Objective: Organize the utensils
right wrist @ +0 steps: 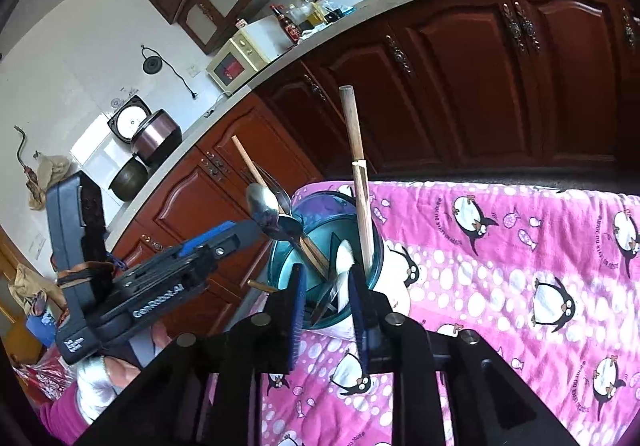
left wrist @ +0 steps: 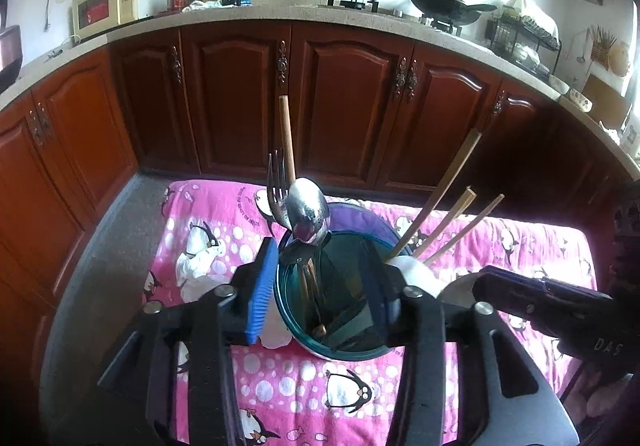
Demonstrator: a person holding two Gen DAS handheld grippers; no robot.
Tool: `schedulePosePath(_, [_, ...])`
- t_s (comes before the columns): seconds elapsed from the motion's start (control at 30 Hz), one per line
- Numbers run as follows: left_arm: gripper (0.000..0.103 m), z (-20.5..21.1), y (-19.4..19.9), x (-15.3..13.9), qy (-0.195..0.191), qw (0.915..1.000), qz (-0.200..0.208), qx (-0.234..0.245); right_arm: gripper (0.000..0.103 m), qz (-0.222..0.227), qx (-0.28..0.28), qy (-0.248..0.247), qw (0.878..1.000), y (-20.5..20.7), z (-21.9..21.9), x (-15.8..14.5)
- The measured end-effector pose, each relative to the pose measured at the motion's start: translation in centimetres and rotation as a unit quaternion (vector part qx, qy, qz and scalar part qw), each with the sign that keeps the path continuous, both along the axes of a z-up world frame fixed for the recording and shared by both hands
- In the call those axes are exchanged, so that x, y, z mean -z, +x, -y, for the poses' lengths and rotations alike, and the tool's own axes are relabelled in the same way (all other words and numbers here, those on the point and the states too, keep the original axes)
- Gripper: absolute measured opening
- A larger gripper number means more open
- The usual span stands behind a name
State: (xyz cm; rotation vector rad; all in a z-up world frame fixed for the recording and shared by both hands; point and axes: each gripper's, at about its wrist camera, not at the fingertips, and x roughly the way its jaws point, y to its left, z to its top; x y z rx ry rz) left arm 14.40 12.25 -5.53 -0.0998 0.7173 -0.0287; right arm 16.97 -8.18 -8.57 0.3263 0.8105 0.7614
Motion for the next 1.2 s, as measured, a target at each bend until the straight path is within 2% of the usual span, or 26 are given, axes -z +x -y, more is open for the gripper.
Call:
schedulePosePath(0.23, [0.050, 0.1, -1.4, -0.9, 0.011, 0.9998, 0.010, -0.014, 0.030, 0.013, 0.010, -0.004, 1.000, -1.5, 0.7, -1.4])
schedulePosePath(0.37, [0.050, -0.1, -2.6, -1.4, 0.009, 0.9993, 0.015, -0.033, 0.042, 0.036, 0.027, -0.026, 0.999, -2.9, 0.8, -2.4])
schedulePosePath(0.47, [0.050, -0.1, -3.5, -1.5, 0.006, 0.9987, 0.010, -0.049, 0.043, 0.051, 0.041, -0.049, 0.997, -4.0, 0.6, -3.0])
schedulePosePath(0.77, [0.050, 0.9, -6.0, -1.9, 0.062, 0.9945, 0.006, -0.084, 0.045, 0.071, 0.076, -0.111, 0.988, -6.1, -0.7, -3.7])
schedulePosePath(0.9, [0.050, 1.2, -6.9, -2.0, 0.058, 0.9949, 0.009, -0.082, 0.047, 0.079, 0.075, -0.122, 0.987, -6.8, -1.0, -3.8])
schedulePosePath(1.13, [0.050, 0.8, -8.2, -2.7, 0.049, 0.9940, 0.015, -0.096, 0.059, 0.097, 0.086, -0.134, 0.982, -8.0, -1.2, -4.8])
schedulePosePath(1.2, [0.050, 0.8, -8.5, -2.9, 0.048, 0.9936, 0.016, -0.101, 0.060, 0.098, 0.089, -0.132, 0.982, -8.1, -1.0, -5.1])
